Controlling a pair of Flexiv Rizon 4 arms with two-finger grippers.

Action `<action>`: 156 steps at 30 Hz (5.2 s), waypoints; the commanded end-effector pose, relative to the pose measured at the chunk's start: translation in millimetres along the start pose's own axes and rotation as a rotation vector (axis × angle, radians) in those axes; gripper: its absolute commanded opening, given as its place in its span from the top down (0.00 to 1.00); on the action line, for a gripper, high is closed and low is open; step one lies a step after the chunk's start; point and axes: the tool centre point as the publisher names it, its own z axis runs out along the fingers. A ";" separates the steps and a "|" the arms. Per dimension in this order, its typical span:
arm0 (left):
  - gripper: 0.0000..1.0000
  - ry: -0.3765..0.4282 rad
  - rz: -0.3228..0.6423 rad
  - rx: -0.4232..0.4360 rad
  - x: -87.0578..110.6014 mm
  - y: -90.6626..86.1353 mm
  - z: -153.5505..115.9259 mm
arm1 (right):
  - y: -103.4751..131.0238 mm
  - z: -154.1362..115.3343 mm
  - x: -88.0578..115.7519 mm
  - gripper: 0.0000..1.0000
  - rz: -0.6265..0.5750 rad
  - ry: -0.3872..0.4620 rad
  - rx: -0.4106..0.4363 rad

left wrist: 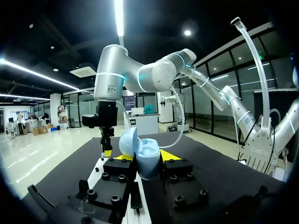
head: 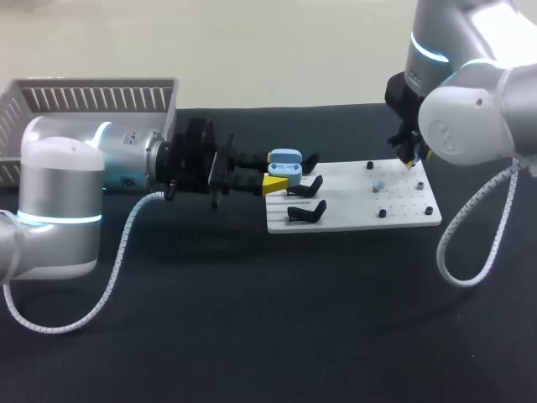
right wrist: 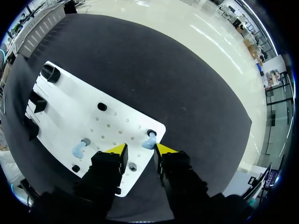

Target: Pick up each earbud case from the left stands, insert the matching earbuds, close the lid, and place the case in the box.

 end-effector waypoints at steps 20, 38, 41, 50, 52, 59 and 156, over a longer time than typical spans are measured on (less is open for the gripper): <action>1.00 -0.001 0.003 -0.006 0.7 -1.6 0.3 | -5.2 8.2 -4.4 0.68 0.006 0.000 -0.014; 1.00 -0.001 0.003 -0.006 0.7 -1.6 0.3 | -1.4 -1.4 -2.4 1.00 -0.006 -0.009 -0.015; 1.00 -0.001 0.003 -0.006 0.7 -1.6 0.3 | 3.6 -10.6 -0.2 1.00 -0.020 -0.015 0.000; 1.00 -0.001 0.003 -0.006 0.7 -1.6 0.3 | 36.7 -74.5 12.3 1.00 0.078 -0.026 0.093; 1.00 -0.001 0.003 -0.006 0.7 -1.6 0.3 | 47.6 -88.4 18.2 1.00 0.145 0.004 0.071; 1.00 -0.001 0.003 -0.006 0.7 -1.6 0.3 | 96.0 -130.1 39.5 1.00 0.312 0.013 -0.038; 1.00 -0.001 0.003 -0.006 0.7 -1.6 0.3 | 267.9 -185.6 -13.8 1.00 0.994 0.006 -0.106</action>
